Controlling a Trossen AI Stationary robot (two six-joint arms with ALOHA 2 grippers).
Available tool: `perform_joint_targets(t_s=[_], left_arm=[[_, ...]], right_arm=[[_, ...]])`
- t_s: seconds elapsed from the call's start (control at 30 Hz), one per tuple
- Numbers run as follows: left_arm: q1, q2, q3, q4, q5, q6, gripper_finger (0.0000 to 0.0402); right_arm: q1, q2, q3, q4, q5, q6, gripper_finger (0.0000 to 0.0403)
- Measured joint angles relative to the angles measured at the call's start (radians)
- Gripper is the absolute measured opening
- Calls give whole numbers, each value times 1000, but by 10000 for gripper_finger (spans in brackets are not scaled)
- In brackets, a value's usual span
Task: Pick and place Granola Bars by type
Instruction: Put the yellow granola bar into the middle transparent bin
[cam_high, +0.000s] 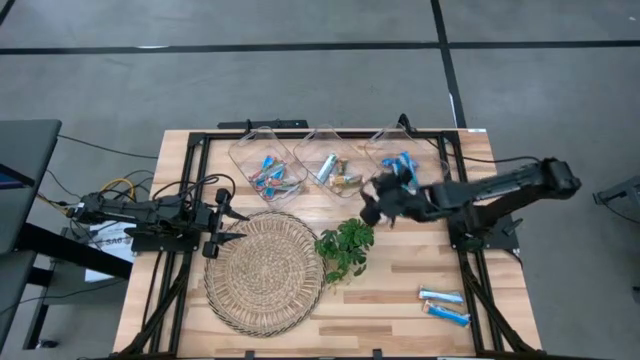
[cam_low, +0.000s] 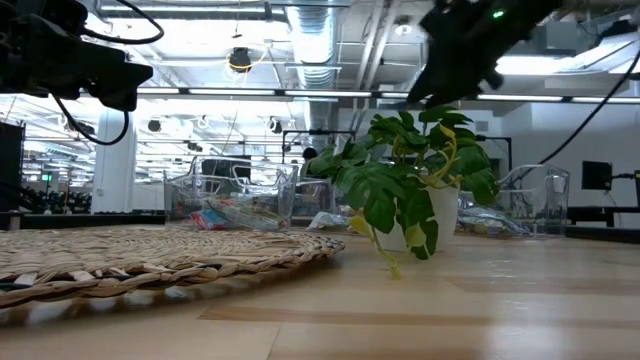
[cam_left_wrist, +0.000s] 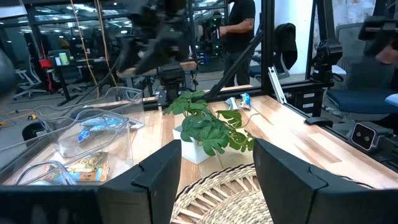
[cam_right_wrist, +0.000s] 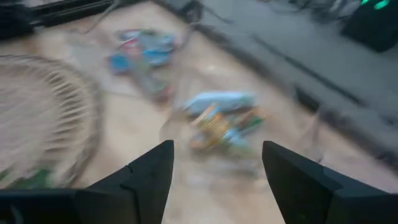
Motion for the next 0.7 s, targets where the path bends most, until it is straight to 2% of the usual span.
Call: perform_joint_targets(t_s=[0.1,0.2,0.6,0.7], left_arm=[[0,0,0,0,0,0,194],[0,0,0,0,0,0,194],[0,0,0,0,0,0,194],[0,0,0,0,0,0,194]], right_arm=[[95,-23,-20,-45,-23,115,239],[174,-24,-20,-89,-108,220,239],[356,78,-21,-113,-680,437,239],[393,107,-21,-114,-792,480,239]])
